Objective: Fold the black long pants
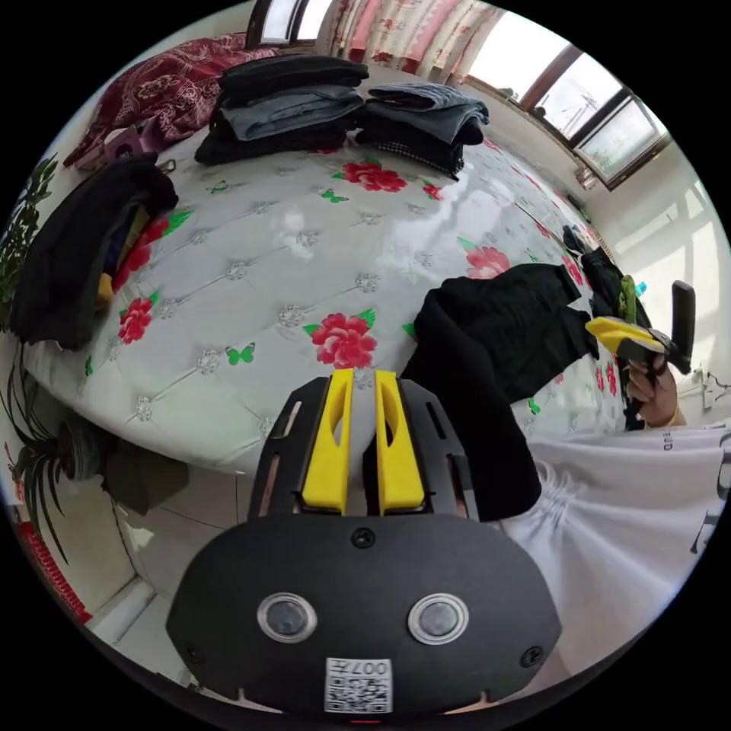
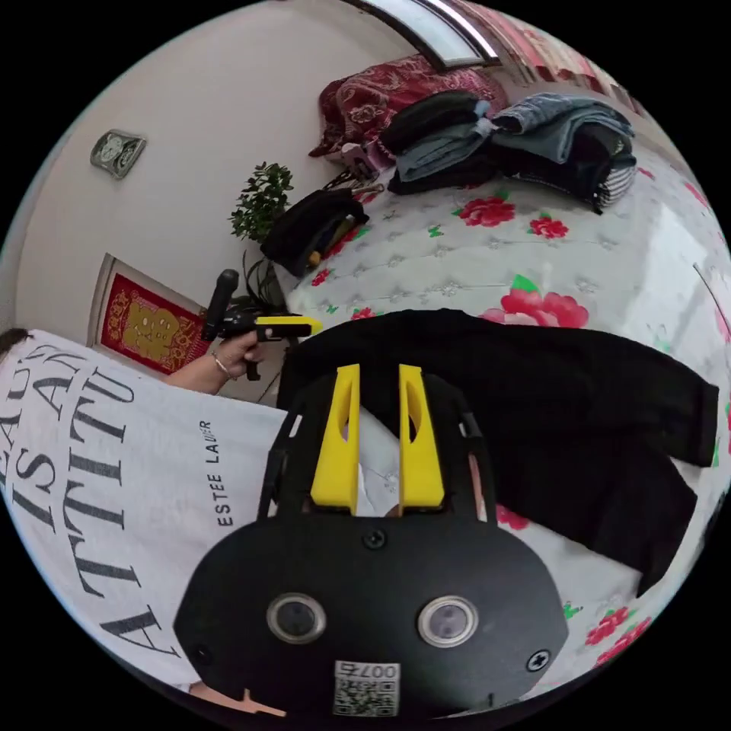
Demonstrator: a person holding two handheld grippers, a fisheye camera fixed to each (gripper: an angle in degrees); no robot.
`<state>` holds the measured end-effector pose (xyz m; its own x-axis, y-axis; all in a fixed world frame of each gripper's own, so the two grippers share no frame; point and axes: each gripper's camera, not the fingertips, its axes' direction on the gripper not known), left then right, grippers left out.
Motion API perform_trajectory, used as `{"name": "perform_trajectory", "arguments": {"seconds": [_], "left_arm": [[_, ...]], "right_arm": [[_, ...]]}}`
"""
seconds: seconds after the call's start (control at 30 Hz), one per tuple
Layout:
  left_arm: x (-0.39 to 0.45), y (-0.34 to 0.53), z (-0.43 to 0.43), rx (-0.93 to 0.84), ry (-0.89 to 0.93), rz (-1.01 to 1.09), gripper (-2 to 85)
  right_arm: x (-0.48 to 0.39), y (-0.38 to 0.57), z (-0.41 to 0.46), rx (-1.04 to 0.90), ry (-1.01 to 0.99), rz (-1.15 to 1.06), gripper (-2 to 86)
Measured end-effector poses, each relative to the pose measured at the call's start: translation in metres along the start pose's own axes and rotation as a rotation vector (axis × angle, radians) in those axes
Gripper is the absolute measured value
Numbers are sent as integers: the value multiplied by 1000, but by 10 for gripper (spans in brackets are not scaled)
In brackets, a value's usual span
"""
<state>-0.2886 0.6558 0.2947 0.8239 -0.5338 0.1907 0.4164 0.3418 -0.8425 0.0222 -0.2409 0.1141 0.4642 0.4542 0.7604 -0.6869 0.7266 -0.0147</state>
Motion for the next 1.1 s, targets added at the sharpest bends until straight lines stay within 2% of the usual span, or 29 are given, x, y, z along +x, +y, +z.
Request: {"name": "perform_trajectory", "arguments": {"seconds": [0.17,0.27,0.43,0.57,0.73,0.83,0.9,1.0,1.1], "left_arm": [[33,23,-21,-23,51,199,109],[60,28,-9,-33,-24,255,103],[76,2,36,-198,-47,219,15],[79,-23,34,-245,-86,264,-5],[54,-79,-20,-105,-96,175,-9],[26,-132,-60,-13,-99,134,-9],[18,-156,-78,17,-129,151,-9],[10,-185,-110,52,-130,212,-9],[4,-193,-128,-6,-138,307,-9]], "right_arm": [[111,68,-90,136,308,417,89],[164,88,-143,196,428,555,101],[248,76,-180,126,540,663,119],[313,59,-184,40,618,735,135],[366,49,-173,-65,648,820,115],[366,39,-188,-50,638,751,76],[354,31,-216,36,651,694,59],[314,27,-293,276,557,582,38],[255,57,-373,537,367,460,25]]}}
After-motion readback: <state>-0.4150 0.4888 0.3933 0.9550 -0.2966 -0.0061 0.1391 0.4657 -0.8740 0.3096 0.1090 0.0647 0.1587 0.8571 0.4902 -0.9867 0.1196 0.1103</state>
